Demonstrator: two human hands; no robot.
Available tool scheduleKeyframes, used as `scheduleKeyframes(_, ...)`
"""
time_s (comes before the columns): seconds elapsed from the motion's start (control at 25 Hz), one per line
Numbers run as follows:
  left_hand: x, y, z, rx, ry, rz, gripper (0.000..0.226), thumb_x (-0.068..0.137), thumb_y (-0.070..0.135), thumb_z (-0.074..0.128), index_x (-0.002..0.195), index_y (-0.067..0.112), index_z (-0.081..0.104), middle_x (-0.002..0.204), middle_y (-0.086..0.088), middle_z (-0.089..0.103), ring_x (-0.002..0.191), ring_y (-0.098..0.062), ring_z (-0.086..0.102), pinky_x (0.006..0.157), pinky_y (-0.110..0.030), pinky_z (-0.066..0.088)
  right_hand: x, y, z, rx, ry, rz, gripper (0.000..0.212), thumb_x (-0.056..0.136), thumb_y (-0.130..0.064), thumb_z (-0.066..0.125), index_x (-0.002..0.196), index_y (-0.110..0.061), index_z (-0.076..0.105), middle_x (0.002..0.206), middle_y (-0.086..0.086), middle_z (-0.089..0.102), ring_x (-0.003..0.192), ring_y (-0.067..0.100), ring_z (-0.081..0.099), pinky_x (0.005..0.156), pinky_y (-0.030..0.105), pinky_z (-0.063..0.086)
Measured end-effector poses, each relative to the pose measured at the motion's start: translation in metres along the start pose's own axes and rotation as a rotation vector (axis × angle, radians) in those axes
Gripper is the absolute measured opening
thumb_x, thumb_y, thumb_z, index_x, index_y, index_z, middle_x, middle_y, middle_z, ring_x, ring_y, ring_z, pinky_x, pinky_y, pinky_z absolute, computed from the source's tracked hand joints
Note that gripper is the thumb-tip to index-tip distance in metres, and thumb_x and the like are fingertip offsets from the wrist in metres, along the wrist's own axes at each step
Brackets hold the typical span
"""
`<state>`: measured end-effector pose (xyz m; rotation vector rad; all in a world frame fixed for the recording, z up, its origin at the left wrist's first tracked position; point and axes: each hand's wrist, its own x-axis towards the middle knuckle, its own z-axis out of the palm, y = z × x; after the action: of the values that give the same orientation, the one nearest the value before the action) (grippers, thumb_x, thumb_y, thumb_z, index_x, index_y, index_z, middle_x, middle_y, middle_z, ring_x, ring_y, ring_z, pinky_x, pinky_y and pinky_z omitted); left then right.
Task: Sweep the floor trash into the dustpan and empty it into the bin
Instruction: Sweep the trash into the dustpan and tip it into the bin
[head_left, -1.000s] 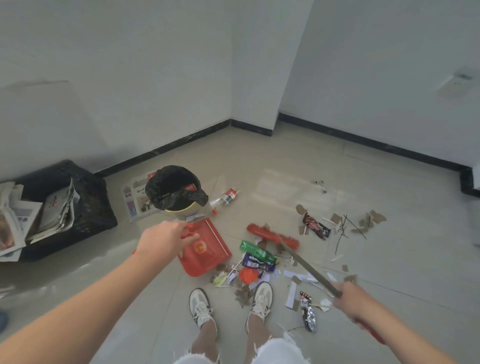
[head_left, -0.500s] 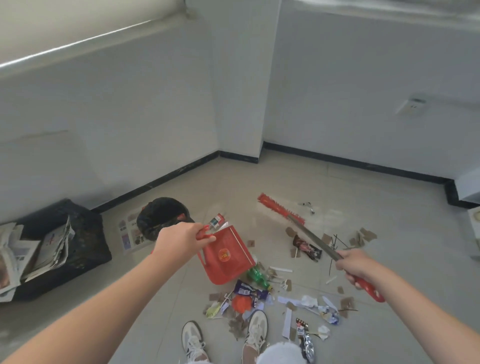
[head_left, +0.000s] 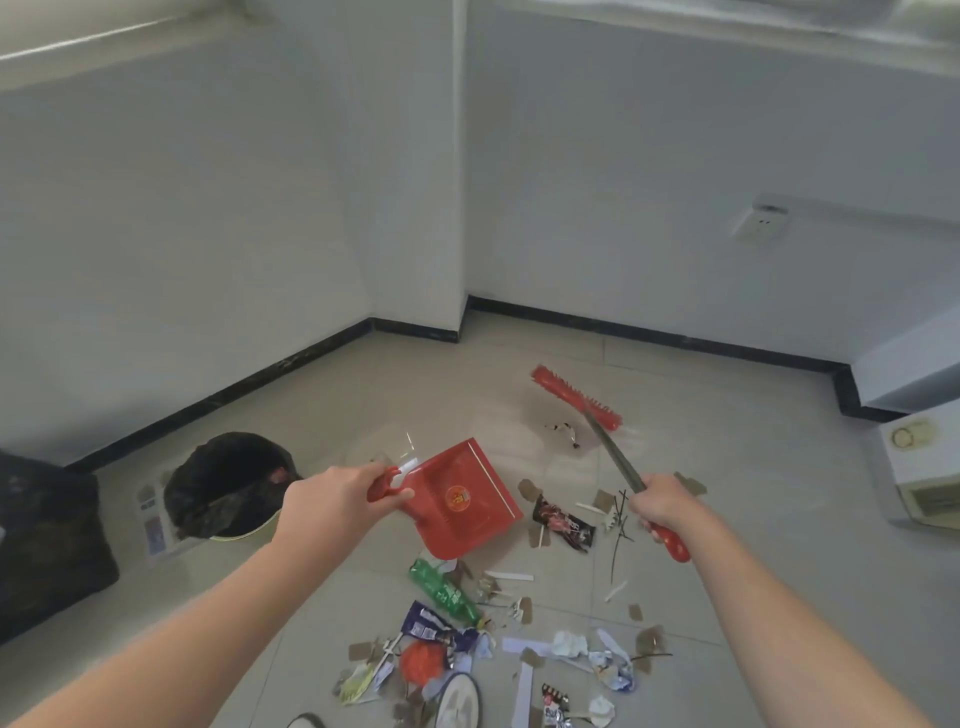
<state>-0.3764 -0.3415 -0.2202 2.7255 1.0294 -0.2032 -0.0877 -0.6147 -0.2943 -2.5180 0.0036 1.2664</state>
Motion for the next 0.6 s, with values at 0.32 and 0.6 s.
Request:
scheduleKeyframes(0.32, 0.010, -0.002, 0.022, -0.060, 0.065, -0.066, 0.034, 0.078, 0.068, 0.058, 0.087, 0.037, 0.068, 0.059, 0.010, 0.059, 0.058, -0.011, 0.058, 0.048, -0.025, 0.045, 0.083, -0.010, 0.032, -0.124, -0.098, 0.075, 0.036, 0.084, -0.001, 0.036, 0.119, 0.003, 0.046, 0.069, 0.016, 0.054, 0.046, 0.021, 0.047, 0.049, 0.030, 0.045)
scheduleKeyframes(0.6, -0.005, -0.020, 0.007, -0.093, 0.021, -0.110, 0.047, 0.077, 0.071, 0.057, 0.060, 0.027, 0.059, 0.050, 0.008, 0.055, 0.053, -0.008, 0.053, 0.048, -0.026, 0.043, 0.017, 0.035, 0.060, -0.303, -0.211, 0.109, 0.051, 0.089, 0.002, 0.035, 0.136, -0.015, 0.029, 0.071, 0.017, 0.056, 0.040, 0.019, 0.049, 0.044, 0.028, 0.046)
